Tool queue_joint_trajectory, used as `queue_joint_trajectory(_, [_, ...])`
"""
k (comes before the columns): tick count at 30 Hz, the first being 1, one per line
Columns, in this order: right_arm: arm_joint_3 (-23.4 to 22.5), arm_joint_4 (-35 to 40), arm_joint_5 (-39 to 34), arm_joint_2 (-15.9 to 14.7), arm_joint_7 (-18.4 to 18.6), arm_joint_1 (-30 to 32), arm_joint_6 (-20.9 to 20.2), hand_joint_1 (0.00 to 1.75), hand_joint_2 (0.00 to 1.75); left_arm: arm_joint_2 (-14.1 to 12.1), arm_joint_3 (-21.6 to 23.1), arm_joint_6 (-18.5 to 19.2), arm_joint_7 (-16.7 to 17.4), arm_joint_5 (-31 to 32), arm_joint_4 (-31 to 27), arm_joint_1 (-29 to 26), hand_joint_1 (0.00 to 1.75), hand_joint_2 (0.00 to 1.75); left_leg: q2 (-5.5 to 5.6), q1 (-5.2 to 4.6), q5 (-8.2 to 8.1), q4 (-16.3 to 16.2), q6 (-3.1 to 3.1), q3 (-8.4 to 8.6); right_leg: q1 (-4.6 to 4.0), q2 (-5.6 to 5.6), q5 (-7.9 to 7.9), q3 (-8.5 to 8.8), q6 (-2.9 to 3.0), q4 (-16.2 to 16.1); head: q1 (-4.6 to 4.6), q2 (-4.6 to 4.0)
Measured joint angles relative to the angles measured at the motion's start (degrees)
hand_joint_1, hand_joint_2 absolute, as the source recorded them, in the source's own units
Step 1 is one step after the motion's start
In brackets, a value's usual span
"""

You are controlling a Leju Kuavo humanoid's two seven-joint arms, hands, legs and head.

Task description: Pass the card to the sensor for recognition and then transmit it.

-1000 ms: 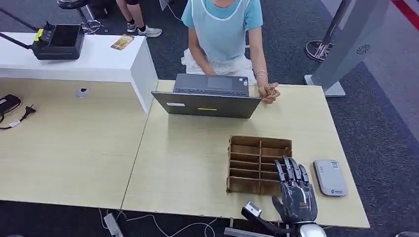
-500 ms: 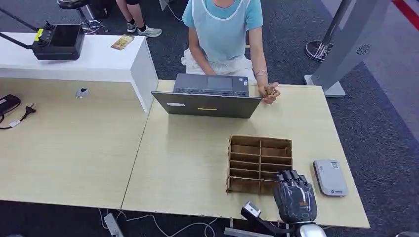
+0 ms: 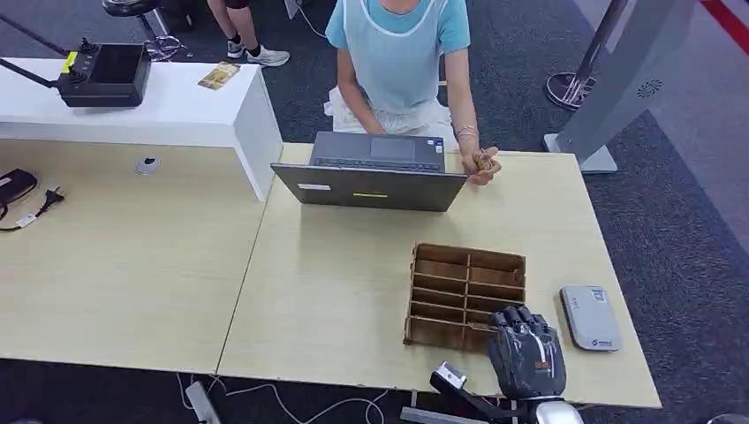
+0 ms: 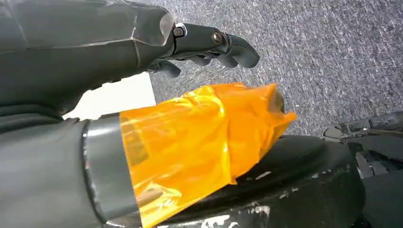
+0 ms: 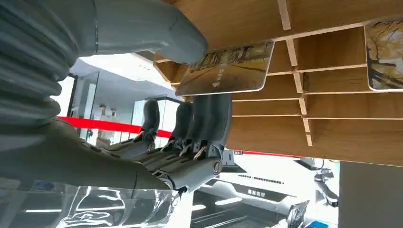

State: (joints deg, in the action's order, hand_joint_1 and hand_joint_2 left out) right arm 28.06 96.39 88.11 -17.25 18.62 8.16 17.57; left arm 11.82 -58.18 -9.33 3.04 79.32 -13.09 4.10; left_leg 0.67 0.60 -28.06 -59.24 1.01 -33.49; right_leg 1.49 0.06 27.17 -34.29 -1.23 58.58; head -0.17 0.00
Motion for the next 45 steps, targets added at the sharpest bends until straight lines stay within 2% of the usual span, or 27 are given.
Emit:
queue_joint_trajectory(4, [0.0,0.0,0.0,0.0,0.0,0.0,0.0,1.1,1.75,0.0,0.0,0.0,0.0,0.0,0.0,0.0,0.0,0.0,0.0,0.0,0.0,0.0,0.0,0.0,0.0,0.0,0.0,0.0,0.0,0.0,0.0,0.0])
queue_joint_trajectory(6, [0.0,0.0,0.0,0.0,0.0,0.0,0.0,1.26,1.75,0.0,0.0,0.0,0.0,0.0,0.0,0.0,0.0,0.0,0.0,0.0,0.0,0.0,0.0,0.0,0.0,0.0,0.0,0.0,0.0,0.0,0.02,0.0])
queue_joint_trajectory(14, [0.0,0.0,0.0,0.1,0.0,0.0,0.0,1.29,1.75,0.0,0.0,0.0,0.0,0.0,0.0,0.0,0.0,0.0,0.0,0.0,0.0,0.0,0.0,0.0,0.0,0.0,0.0,0.0,0.0,0.0,0.02,0.0])
queue_joint_trajectory(25, [-0.6,-0.4,-1.0,0.4,-0.3,0.0,0.9,1.5,1.75,0.0,0.0,0.0,-0.1,0.1,0.0,0.0,0.0,0.0,0.0,0.0,0.0,0.0,0.0,0.0,0.0,0.0,0.0,0.0,0.0,0.0,0.02,0.0])
queue_joint_trajectory(28, [-1.3,-0.4,-2.5,0.8,-2.1,0.0,3.2,1.52,1.75,0.0,0.0,0.0,-0.5,0.2,0.0,0.0,0.0,0.0,0.0,0.0,0.0,0.0,0.0,0.0,0.0,0.0,0.0,0.0,0.0,0.0,0.02,0.0])
queue_joint_trajectory(30, [-1.9,-0.4,-4.1,1.3,-4.0,0.0,4.8,1.45,1.75,0.1,0.0,0.0,-0.6,0.2,0.0,0.0,0.0,0.0,0.0,0.0,0.0,0.0,0.0,0.0,0.0,0.0,0.0,0.0,0.0,0.0,0.0,0.0])
queue_joint_trajectory(36, [-3.8,0.9,-8.8,2.5,-8.5,0.2,7.5,1.43,1.75,0.1,0.0,0.0,-1.0,0.2,0.0,0.0,0.0,0.0,0.0,0.0,0.0,0.0,0.0,0.0,0.0,0.0,0.0,0.0,0.0,0.0,0.0,0.0])
queue_joint_trajectory(45, [-6.2,3.2,-14.4,3.6,-12.9,0.6,8.6,1.48,1.75,0.2,-0.1,0.0,-1.2,-0.2,0.0,0.0,0.0,0.0,0.0,0.0,0.0,0.0,0.0,0.0,0.0,0.0,0.0,0.0,0.0,0.0,0.0,0.0])
